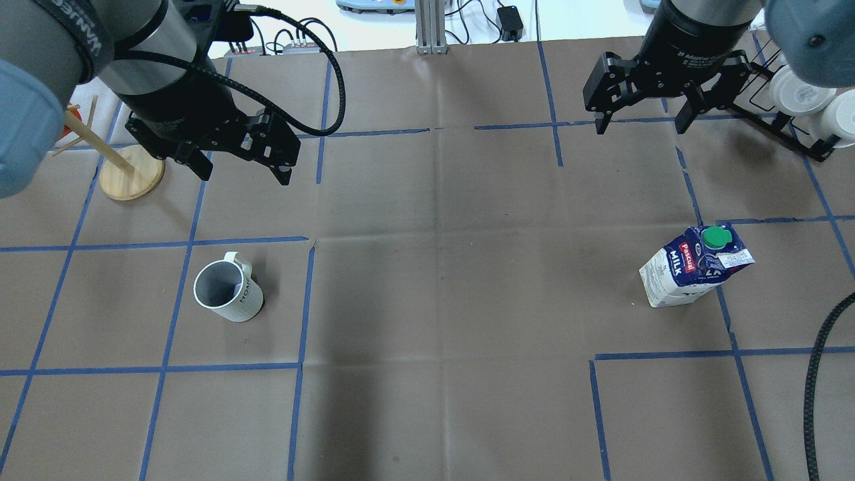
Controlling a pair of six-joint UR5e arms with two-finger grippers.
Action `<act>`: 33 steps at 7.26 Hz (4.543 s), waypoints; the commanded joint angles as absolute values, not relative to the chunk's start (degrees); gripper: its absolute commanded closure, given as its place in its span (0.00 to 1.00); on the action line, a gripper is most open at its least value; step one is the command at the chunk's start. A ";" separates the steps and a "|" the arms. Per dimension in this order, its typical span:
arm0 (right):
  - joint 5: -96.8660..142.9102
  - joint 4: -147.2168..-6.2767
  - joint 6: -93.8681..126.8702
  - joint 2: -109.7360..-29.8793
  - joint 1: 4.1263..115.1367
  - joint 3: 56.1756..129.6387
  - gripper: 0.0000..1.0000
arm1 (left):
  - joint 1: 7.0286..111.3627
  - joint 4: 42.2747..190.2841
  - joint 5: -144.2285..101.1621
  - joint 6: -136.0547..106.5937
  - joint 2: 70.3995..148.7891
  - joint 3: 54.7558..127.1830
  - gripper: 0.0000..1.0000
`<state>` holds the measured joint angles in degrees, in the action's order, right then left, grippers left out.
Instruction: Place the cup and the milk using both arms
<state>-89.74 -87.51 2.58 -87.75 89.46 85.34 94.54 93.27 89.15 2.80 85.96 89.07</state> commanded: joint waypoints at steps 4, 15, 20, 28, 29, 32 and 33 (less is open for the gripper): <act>-89.74 -84.46 3.16 -88.15 89.56 85.52 0.00 | 90.79 93.78 88.95 3.16 85.00 90.60 0.00; -89.83 -84.46 2.46 -88.24 89.47 85.78 0.00 | 64.63 95.18 89.38 27.33 78.05 103.88 0.00; -90.00 -84.46 2.46 -88.16 89.39 85.78 0.00 | 60.81 81.86 88.68 33.48 87.33 107.67 0.00; -90.09 -84.46 2.37 -88.15 89.38 85.78 0.00 | 68.47 69.43 89.03 30.94 96.50 114.43 0.00; -90.09 -84.46 2.37 -88.15 89.38 85.78 0.00 | 68.47 69.35 88.95 30.42 97.03 115.22 0.00; -90.09 -84.46 2.29 -88.15 89.38 85.78 0.00 | 68.47 69.26 88.86 28.14 97.82 116.89 0.11; -90.09 -84.46 2.29 -88.15 89.38 85.78 0.00 | 68.47 69.34 88.86 28.04 98.61 116.98 0.17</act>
<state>-90.09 -84.46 2.29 -88.17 89.38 85.78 68.47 69.29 88.89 28.56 97.81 116.78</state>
